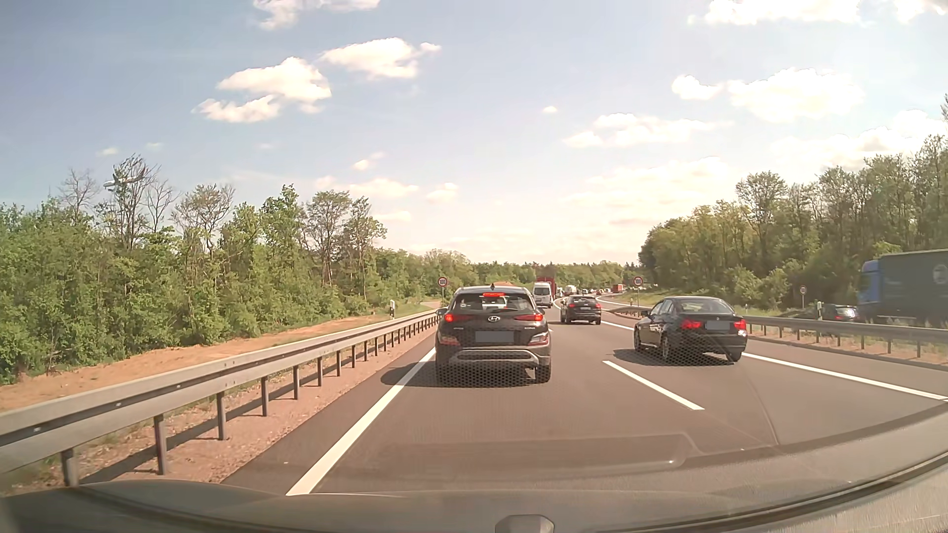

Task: Follow the waypoints while adhering to traffic rules and regulations

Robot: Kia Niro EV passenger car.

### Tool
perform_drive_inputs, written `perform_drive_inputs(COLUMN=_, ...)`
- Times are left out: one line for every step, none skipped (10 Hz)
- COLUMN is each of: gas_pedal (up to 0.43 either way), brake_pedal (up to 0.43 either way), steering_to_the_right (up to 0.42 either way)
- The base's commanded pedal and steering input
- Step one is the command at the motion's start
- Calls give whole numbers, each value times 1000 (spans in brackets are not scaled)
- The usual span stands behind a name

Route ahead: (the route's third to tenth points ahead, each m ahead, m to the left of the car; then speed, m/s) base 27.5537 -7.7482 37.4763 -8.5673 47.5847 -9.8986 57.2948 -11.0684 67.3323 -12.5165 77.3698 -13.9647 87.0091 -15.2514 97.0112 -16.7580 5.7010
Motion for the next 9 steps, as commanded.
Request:
perform_drive_inputs(gas_pedal=0, brake_pedal=0, steering_to_the_right=0)
perform_drive_inputs(gas_pedal=0, brake_pedal=0, steering_to_the_right=0)
perform_drive_inputs(gas_pedal=0, brake_pedal=0, steering_to_the_right=1)
perform_drive_inputs(gas_pedal=0, brake_pedal=0, steering_to_the_right=0)
perform_drive_inputs(gas_pedal=0, brake_pedal=0, steering_to_the_right=0)
perform_drive_inputs(gas_pedal=0, brake_pedal=24, steering_to_the_right=1)
perform_drive_inputs(gas_pedal=0, brake_pedal=49, steering_to_the_right=1)
perform_drive_inputs(gas_pedal=0, brake_pedal=79, steering_to_the_right=1)
perform_drive_inputs(gas_pedal=0, brake_pedal=122, steering_to_the_right=1)
